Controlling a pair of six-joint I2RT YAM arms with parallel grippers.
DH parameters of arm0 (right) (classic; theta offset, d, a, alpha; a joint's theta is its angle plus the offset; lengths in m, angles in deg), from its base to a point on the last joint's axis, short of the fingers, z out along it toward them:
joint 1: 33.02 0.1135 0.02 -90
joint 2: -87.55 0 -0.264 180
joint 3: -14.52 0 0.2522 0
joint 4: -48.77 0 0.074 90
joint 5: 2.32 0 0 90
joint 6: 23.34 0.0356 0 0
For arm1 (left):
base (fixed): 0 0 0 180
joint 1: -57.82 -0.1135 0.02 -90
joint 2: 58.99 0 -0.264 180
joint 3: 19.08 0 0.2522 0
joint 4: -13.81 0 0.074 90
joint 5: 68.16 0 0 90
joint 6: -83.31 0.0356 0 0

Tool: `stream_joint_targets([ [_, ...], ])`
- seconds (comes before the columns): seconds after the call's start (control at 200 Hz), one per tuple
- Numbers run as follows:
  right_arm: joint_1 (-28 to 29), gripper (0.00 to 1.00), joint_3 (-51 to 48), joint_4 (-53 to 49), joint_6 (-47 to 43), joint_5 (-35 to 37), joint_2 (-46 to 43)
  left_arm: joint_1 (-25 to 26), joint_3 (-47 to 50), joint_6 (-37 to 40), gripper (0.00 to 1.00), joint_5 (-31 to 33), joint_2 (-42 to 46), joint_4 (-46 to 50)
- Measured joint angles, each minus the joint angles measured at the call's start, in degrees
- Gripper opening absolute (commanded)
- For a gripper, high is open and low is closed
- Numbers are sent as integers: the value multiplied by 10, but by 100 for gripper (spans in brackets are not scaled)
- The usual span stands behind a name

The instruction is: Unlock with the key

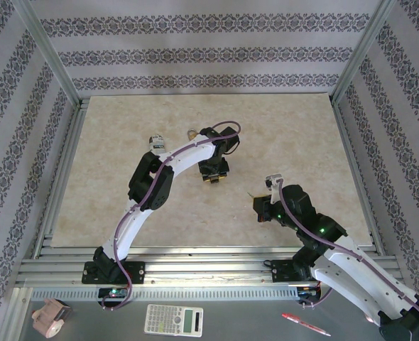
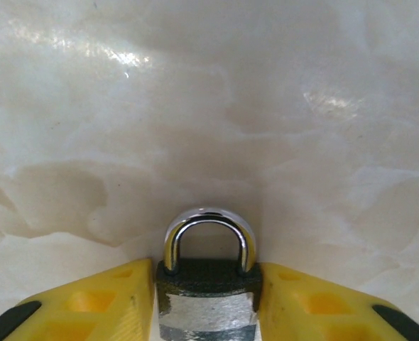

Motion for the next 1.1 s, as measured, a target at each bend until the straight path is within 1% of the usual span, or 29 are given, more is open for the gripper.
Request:
stream_joint_targets([
  [0.065,0,0,0,0,1,-1,1,0,0,0,34,0,0,0],
  [0.265,0,0,0,0,1,-8,7,1,9,4,14,-3,7,-10],
  [0.385,0,0,0,0,1,-9,10,1,71,3,8,-12,43,-68],
  [0.45,0,0,0,0,1,-9,9,1,110,-2,5,-32,65,-114],
  [0.58,0,0,0,5,1,-9,7,4,199,-24,3,-83,114,-239],
  [0.68,0,0,1,4,1,-9,8,5,268,-46,2,-110,163,-323],
  [0.939,18,0,17,18,-2,-9,10,-9,421,-96,0,-142,331,-526],
  [1.099,58,0,32,49,-14,5,24,-35,517,-133,0,-156,431,-632],
])
